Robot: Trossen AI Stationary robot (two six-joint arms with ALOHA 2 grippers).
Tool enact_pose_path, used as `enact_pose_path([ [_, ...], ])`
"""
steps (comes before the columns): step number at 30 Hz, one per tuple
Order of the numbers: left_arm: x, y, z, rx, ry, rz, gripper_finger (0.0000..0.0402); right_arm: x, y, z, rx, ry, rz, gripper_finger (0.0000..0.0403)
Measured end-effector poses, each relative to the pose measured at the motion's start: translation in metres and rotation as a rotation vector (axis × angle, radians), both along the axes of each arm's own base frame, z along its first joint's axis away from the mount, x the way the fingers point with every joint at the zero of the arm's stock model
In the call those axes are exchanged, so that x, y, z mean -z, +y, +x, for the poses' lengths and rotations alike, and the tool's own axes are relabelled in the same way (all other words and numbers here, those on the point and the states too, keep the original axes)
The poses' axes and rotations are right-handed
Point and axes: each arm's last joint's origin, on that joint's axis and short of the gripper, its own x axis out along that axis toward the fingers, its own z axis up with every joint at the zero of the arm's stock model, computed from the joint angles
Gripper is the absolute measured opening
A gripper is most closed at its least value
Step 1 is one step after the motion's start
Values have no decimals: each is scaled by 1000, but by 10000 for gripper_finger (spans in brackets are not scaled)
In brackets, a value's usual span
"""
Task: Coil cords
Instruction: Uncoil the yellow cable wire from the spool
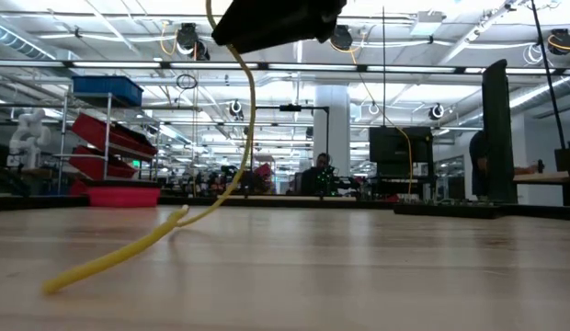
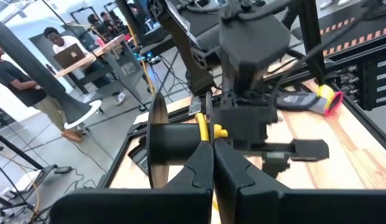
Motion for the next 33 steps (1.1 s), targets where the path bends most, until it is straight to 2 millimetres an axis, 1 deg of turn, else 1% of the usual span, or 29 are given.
enact_pose_path([
  [4, 0, 0, 0, -2, -1, -7, 0, -5, 1, -2, -30, -8, 29, 164],
  [10, 0, 0, 0, -5, -3, -17, 0, 0, 1, -1, -32, 17, 20, 162],
  [13, 0, 0, 0, -5, -3, -17, 0, 0, 0, -1, -24, 13, 20, 154],
  [16, 0, 0, 0, -5, -3, -17, 0, 0, -1, 0, -22, 14, 19, 131],
  [20, 0, 0, 0, -5, -3, -17, 0, 0, -3, 0, -24, 20, 23, 90],
  [26, 0, 0, 0, -5, -3, -17, 0, 1, -3, -1, -23, 36, 16, 13],
  [31, 0, 0, 0, 17, 2, -21, 0, 2, -4, -1, -23, 48, 4, 4],
  [33, 1, -1, 0, 30, 8, -20, 0, 0, -5, -5, -20, 70, 0, 3],
])
